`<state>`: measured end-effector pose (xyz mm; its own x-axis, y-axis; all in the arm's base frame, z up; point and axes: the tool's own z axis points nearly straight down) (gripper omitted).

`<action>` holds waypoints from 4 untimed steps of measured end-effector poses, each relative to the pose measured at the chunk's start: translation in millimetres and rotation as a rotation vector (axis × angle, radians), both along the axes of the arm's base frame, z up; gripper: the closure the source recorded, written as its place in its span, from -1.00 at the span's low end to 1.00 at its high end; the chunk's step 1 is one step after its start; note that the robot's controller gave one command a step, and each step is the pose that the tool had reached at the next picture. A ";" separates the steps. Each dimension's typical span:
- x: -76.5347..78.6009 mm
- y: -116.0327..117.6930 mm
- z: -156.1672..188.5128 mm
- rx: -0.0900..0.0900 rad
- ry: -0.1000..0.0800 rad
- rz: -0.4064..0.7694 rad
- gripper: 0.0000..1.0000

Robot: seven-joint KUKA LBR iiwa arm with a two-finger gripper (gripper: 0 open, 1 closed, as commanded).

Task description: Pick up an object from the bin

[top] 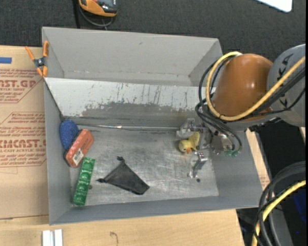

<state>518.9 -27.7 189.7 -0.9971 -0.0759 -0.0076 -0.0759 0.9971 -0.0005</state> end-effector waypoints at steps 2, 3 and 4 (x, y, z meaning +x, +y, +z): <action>47.4 -48.4 -63.7 0.000 -0.003 -0.066 -1.00; 36.7 -64.8 -95.7 0.001 0.008 -0.055 -1.00; 41.2 -81.7 -96.0 0.000 0.007 0.056 -1.00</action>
Offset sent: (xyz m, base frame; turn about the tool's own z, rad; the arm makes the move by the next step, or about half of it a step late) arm 0.0565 -0.0633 -0.0993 0.1350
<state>560.1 -109.3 93.7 -0.9913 -0.1318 -0.0010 -0.1318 0.9913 0.0002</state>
